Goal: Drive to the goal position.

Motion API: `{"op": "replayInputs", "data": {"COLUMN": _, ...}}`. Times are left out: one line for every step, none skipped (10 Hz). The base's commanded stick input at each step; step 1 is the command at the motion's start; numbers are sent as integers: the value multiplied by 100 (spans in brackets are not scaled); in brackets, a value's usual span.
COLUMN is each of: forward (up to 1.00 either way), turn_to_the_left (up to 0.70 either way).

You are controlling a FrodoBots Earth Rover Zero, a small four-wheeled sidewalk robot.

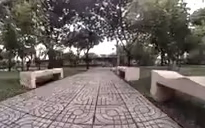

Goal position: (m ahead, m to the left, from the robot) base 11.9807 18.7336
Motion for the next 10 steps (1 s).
{"op": "replayInputs", "data": {"forward": 70, "turn_to_the_left": -11}}
{"op": "replayInputs", "data": {"forward": 70, "turn_to_the_left": -16}}
{"op": "replayInputs", "data": {"forward": 70, "turn_to_the_left": 0}}
{"op": "replayInputs", "data": {"forward": 70, "turn_to_the_left": 0}}
{"op": "replayInputs", "data": {"forward": 70, "turn_to_the_left": 0}}
{"op": "replayInputs", "data": {"forward": 70, "turn_to_the_left": 0}}
{"op": "replayInputs", "data": {"forward": 70, "turn_to_the_left": 0}}
{"op": "replayInputs", "data": {"forward": 70, "turn_to_the_left": 0}}
{"op": "replayInputs", "data": {"forward": 70, "turn_to_the_left": 0}}
{"op": "replayInputs", "data": {"forward": 70, "turn_to_the_left": 0}}
